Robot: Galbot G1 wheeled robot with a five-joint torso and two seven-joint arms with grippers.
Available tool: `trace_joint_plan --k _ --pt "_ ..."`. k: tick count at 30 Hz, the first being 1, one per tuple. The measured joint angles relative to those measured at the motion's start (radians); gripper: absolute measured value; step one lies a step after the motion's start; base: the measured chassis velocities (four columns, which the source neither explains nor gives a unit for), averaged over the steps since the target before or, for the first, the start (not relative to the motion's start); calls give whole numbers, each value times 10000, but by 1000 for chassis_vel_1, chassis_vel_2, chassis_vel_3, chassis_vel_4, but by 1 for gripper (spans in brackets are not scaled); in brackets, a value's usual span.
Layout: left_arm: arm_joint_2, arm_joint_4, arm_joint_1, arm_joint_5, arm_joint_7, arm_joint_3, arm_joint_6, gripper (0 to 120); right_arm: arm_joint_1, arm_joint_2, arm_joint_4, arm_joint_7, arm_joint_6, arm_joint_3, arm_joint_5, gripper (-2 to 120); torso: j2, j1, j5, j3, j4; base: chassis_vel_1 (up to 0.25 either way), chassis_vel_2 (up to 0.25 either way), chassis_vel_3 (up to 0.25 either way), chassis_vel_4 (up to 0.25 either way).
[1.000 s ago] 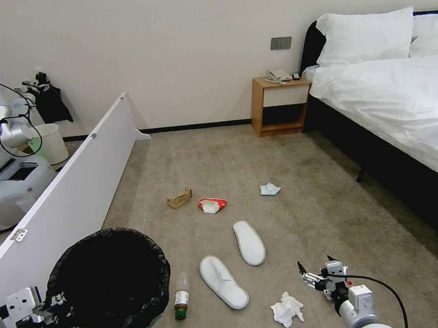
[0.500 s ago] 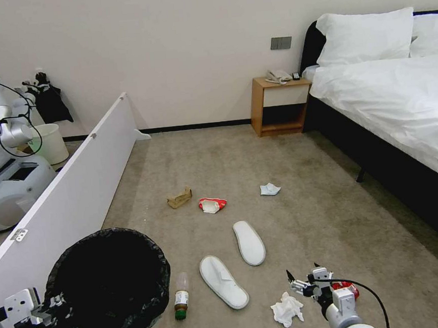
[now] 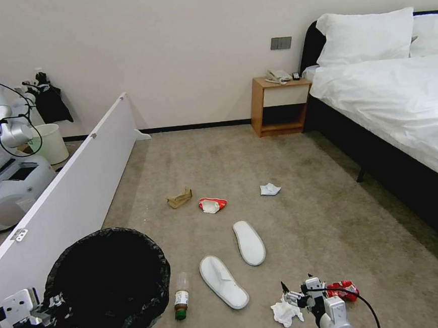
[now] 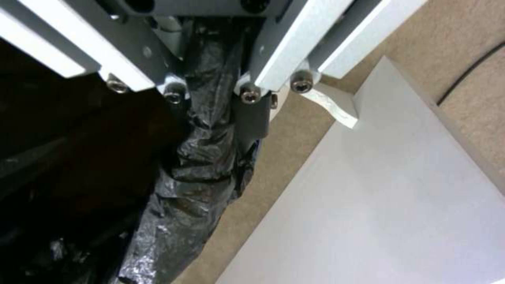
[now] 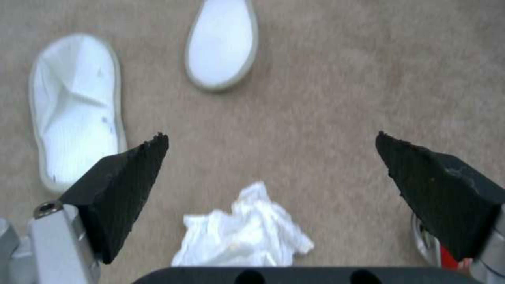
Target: Pick up the trash bin, then pick up the garbage from the floor and place it into the trash bin.
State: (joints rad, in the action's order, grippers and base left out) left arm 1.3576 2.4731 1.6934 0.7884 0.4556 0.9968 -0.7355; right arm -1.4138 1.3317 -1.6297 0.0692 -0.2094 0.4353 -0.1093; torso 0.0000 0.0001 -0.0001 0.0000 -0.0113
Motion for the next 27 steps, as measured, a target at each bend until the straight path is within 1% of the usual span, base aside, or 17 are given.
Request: trace_joint_plan --k 3,16,27 --pt "-5 15 -45 3 4 -81 0 3 50 7 276 -7 -73 -143 14 100 0 0 -1 0 -1 0 0 0 0" --pt "-53 60 75 42 4 -40 0 3 622 280 1720 -32 -150 -747 183 100 0 0 1 0 1 0 0 0 0" --pt "-29 61 82 39 -11 -77 0 3 868 430 2290 -65 49 -568 550 100 0 0 0 0 1 0 0 0 0"
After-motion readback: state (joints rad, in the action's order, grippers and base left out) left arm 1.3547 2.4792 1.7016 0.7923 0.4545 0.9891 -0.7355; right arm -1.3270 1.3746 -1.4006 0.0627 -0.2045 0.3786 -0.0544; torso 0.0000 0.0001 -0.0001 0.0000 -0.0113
